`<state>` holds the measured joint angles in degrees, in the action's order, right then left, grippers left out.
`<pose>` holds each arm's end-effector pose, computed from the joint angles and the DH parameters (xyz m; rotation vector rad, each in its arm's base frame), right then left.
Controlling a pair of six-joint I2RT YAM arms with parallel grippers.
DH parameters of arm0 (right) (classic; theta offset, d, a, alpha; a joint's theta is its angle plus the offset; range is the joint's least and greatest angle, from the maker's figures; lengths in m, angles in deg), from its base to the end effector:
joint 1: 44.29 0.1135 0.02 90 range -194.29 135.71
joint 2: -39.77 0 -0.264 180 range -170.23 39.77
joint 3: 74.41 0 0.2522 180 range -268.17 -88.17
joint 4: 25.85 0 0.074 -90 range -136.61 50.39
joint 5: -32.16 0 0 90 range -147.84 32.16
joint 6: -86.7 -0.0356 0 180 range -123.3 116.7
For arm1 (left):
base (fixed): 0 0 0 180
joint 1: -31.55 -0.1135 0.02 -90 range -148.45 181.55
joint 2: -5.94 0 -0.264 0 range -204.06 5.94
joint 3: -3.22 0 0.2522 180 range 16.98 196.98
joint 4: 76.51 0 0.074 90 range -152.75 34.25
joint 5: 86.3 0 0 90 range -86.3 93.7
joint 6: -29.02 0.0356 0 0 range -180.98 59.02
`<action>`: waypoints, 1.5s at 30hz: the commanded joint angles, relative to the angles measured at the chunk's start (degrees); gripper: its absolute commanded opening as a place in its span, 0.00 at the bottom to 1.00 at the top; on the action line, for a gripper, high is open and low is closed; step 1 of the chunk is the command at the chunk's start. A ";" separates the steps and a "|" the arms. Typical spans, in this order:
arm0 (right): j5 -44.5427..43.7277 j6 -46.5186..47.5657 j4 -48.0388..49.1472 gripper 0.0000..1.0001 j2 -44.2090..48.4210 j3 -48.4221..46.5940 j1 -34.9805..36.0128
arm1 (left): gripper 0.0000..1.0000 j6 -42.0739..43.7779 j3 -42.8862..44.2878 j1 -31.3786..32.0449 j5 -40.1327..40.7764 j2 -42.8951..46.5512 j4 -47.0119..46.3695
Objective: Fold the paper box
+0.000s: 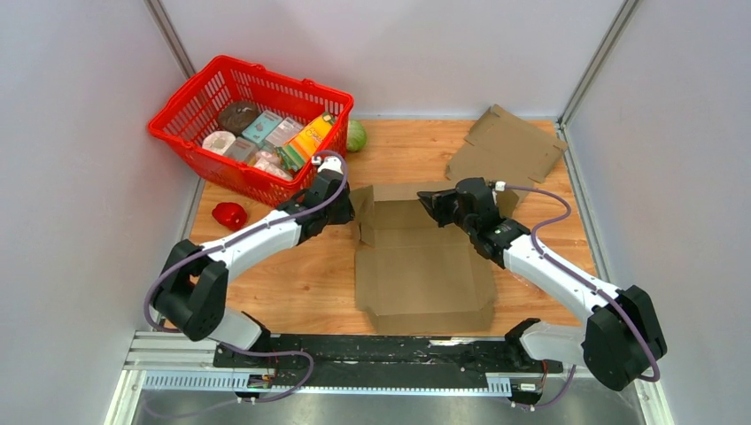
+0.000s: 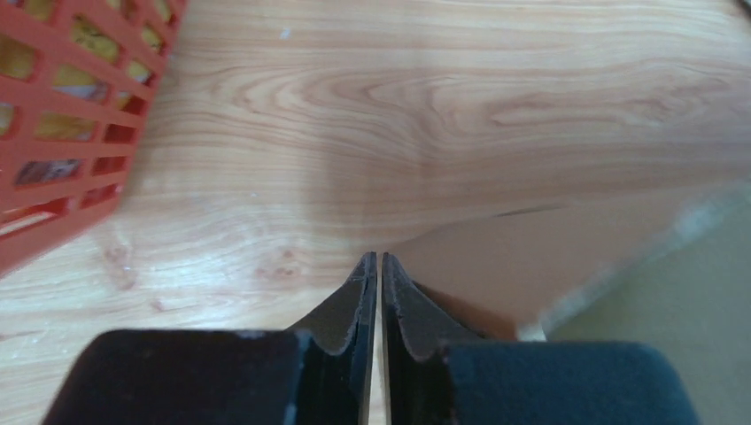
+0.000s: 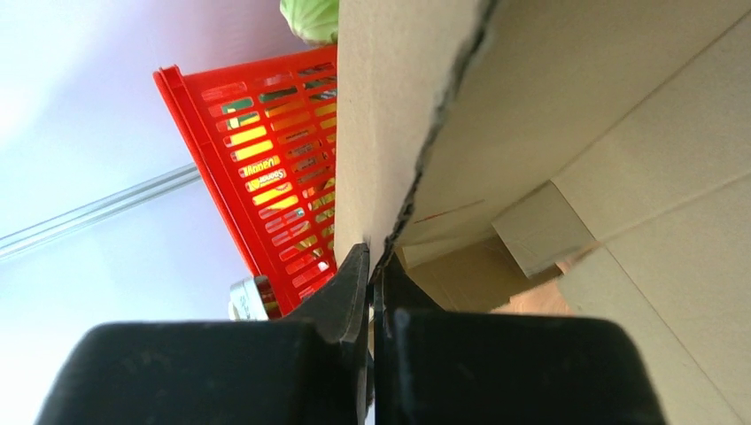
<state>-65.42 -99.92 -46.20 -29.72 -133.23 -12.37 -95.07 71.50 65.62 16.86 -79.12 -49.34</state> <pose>0.2308 0.1382 0.2577 1.3299 1.9353 1.1280 0.2671 -0.1708 0.2283 -0.1148 2.3336 -0.3328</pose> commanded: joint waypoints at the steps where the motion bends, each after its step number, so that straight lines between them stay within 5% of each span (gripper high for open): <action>1: -1.30 0.20 -4.75 0.01 0.15 0.67 -0.28 | 0.15 2.62 -4.39 3.29 -6.04 6.73 -10.40; 22: -0.42 -0.68 -2.46 0.01 0.41 2.34 -0.11 | 0.22 3.23 -16.62 6.10 -12.91 14.38 -21.49; 32: -0.86 -0.06 -3.69 0.01 1.73 2.43 -0.19 | 0.15 8.25 -16.99 5.75 10.27 19.14 -9.80; 45: -0.16 -0.67 -2.99 0.01 1.38 1.73 -0.19 | 0.19 11.58 -9.00 5.75 11.71 5.96 -20.44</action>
<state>-65.68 -100.99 -46.44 -28.30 -132.03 -12.83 -84.95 58.97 71.43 28.47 -70.40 -65.71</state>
